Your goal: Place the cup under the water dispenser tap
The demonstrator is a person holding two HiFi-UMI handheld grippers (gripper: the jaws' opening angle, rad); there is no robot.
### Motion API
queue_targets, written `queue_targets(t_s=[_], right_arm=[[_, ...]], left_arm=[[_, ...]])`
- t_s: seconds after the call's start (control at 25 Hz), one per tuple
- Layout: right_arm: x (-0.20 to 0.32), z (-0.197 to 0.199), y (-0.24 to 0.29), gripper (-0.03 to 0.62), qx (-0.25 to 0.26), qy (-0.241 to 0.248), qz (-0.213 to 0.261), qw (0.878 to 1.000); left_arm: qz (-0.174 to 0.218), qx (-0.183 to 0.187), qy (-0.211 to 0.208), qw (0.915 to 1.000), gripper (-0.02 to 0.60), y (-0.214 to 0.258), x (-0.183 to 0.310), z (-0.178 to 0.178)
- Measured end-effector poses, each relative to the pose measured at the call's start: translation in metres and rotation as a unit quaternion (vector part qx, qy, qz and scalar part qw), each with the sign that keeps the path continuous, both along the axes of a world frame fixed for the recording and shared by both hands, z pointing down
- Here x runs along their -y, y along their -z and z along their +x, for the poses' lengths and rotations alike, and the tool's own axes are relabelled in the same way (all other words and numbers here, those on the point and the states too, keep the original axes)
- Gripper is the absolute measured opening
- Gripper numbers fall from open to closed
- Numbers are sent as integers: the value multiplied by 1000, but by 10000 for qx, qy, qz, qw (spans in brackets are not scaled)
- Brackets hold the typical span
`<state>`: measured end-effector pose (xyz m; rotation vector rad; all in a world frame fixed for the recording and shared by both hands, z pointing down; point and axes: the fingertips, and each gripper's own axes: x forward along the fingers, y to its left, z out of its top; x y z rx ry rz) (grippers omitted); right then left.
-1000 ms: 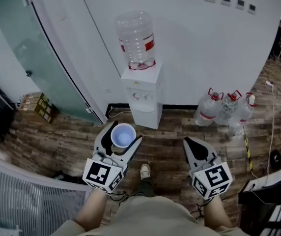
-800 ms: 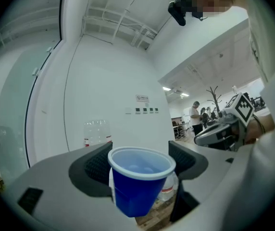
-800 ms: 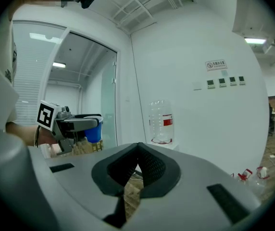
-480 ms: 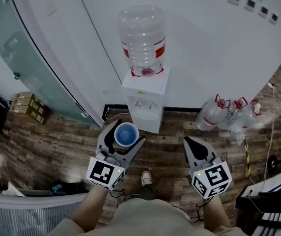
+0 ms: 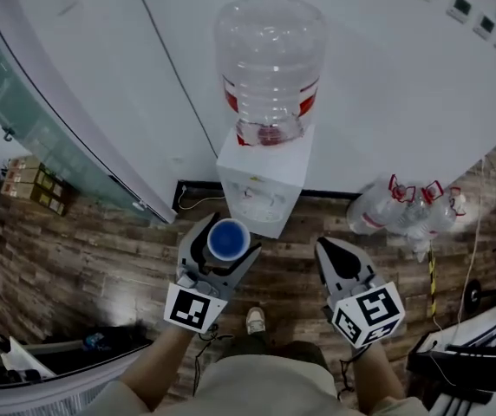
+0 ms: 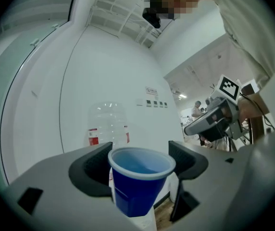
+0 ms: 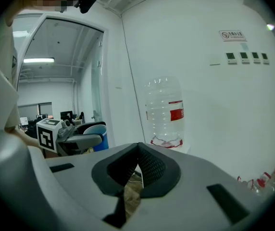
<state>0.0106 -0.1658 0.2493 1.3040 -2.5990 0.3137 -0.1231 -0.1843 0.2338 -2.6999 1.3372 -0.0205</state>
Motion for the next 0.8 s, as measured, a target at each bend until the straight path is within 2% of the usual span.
queue_targets(t_s=[0.12, 0.24, 0.4, 0.56, 0.68, 0.72, 0.8], right_arm=[[23, -7, -12, 6, 42, 18, -105, 9999], [45, -11, -26, 6, 332, -78, -292, 9990], [71, -12, -49, 6, 368, -151, -376, 9985], [89, -9, -84, 6, 512, -46, -668, 9964], [103, -5, -113, 6, 428, 107, -763, 9961], [108, -4, -123, 6, 393, 148, -776, 9961], [119, -2, -142, 6, 350, 205, -752, 9963]], left_arm=[[-96, -87, 13, 9999, 367, -21, 20, -4], [-151, -72, 73, 9998, 367, -40, 40, -9], [-274, -157, 146, 9994, 367, -69, 62, -13], [-332, -26, 137, 9994, 368, -109, 80, -2], [-459, -3, 287, 9985, 368, -144, 94, 4], [-437, 73, 307, 9985, 368, -155, 99, 5], [-238, 495, 236, 9982, 368, -176, 106, 10]])
